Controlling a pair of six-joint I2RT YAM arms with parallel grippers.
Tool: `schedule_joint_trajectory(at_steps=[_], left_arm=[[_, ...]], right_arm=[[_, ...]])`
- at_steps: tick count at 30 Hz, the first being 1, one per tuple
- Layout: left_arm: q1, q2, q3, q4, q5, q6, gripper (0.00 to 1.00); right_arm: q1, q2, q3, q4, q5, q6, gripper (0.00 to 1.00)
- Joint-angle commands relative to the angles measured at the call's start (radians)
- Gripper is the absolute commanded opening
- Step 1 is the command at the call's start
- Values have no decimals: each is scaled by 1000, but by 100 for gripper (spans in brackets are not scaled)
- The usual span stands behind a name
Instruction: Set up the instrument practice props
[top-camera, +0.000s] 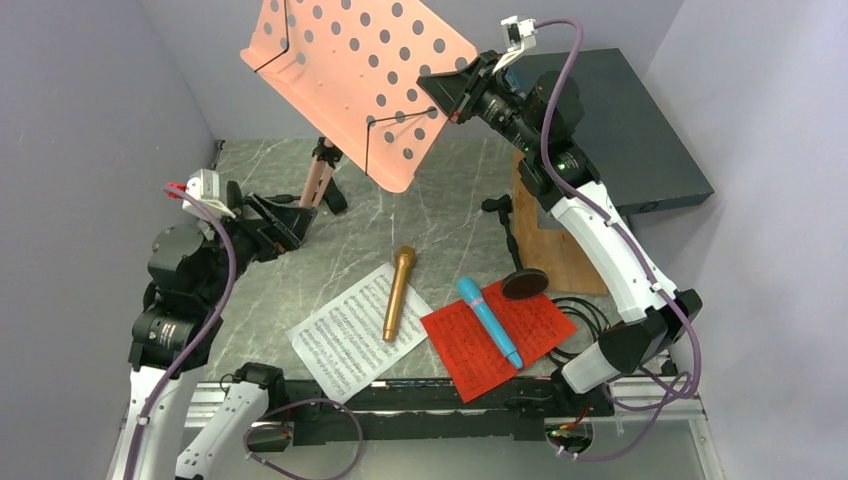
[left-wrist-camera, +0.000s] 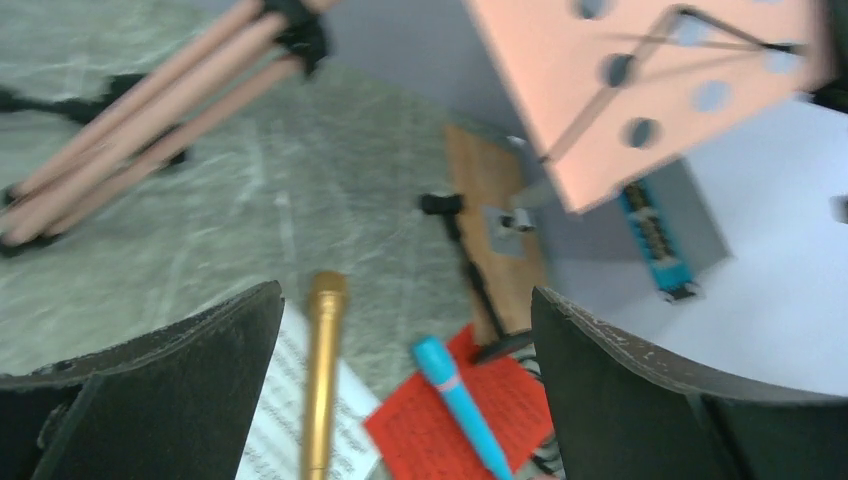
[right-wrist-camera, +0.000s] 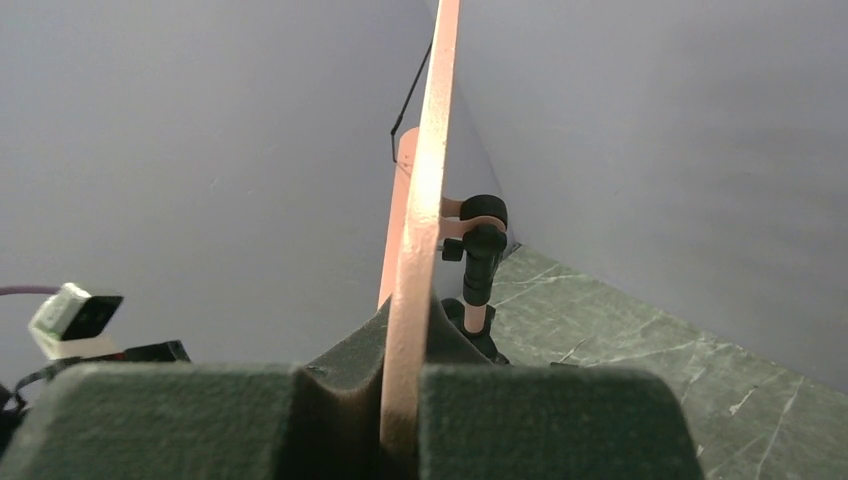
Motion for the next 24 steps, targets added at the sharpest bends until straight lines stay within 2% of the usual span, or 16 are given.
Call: schedule_joint_trajectory(at_steps=[1, 4, 7, 13, 15, 18, 21, 24], left_arm=[[0, 45, -34, -183, -284, 69, 99], [0, 131, -101, -68, -286, 179, 99], [1, 259, -64, -14, -224, 268, 99], [2, 468, 3, 98, -247, 367, 97], [1, 512, -12, 177, -248, 368, 92], [-5, 566, -64, 352, -225, 385, 71], [-20, 616, -87, 428, -291, 370, 59], [-27, 649, -107, 505, -271, 356, 46]], right_arm=[[-4, -21, 134, 91, -88, -117, 0], [-4, -6, 192, 45, -137, -125, 0], [-4, 1, 218, 16, -160, -133, 0], [-6, 0, 249, -28, -202, -157, 0], [-6, 3, 268, -47, -213, -164, 0], [-6, -3, 283, -57, -221, -177, 0], [-6, -18, 290, -88, -226, -195, 0], [-6, -28, 306, -120, -231, -217, 0]])
